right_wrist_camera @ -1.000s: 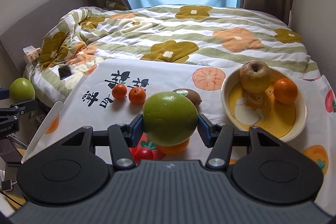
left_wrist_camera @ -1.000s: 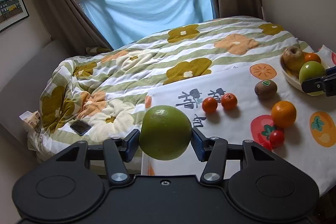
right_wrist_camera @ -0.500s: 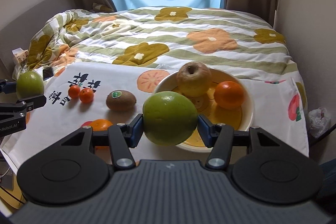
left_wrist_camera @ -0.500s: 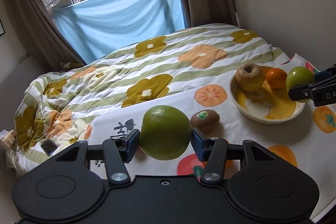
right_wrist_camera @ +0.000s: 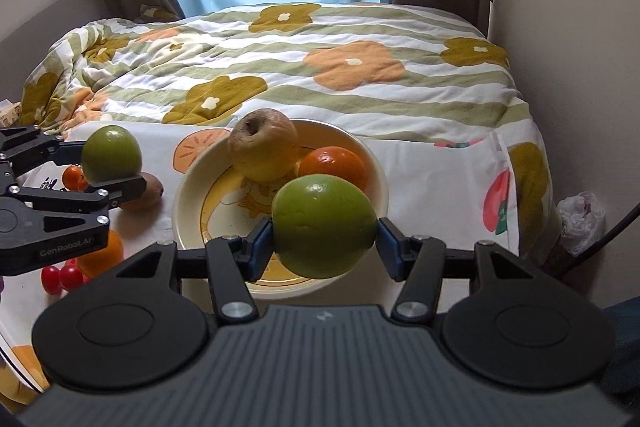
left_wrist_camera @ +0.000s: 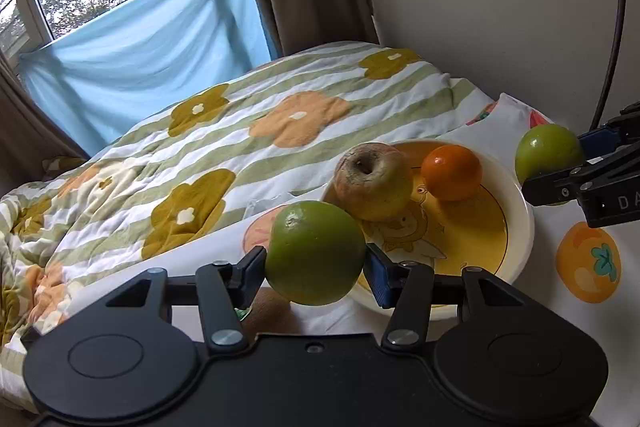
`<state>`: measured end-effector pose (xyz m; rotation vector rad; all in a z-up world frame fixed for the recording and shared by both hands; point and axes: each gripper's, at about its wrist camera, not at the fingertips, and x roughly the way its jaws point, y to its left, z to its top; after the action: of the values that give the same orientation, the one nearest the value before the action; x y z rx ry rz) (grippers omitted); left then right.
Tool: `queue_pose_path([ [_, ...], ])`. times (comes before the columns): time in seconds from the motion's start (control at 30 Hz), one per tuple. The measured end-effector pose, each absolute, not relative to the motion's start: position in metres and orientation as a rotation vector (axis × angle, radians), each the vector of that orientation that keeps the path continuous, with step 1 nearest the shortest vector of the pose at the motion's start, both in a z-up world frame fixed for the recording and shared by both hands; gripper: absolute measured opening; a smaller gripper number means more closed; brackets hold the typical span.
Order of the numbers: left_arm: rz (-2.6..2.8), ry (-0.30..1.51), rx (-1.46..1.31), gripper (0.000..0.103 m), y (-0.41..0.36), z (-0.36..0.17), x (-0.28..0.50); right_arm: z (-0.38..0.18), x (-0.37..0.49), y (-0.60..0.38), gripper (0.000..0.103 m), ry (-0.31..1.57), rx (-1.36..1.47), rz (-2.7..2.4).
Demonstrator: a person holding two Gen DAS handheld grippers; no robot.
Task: Organize fruits
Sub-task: 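Carry both green apples over the duck bowl with both tools, then release both green apples into the bowl and open both tools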
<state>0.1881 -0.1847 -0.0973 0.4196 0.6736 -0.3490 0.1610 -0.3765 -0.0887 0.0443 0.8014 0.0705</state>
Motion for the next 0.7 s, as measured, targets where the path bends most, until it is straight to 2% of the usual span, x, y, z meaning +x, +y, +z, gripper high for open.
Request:
queue_pose_path([
  [0.3,-0.406,0.738,0.5,0.057,-0.218,-0.135,0.22,-0.103,0.179,-0.393,0.069,0.816,0.076,0.044],
  [0.63,-0.44,0.762,0.538,0.057,-0.229,-0.146,0.23,-0.11,0.185,-0.4,0.07,0.825,0.092,0.026],
  [0.7,-0.432,0.747,0.54,0.068,-0.23,-0.142,0.23,-0.11,0.186,-0.4,0.07,0.825,0.093,0.027],
])
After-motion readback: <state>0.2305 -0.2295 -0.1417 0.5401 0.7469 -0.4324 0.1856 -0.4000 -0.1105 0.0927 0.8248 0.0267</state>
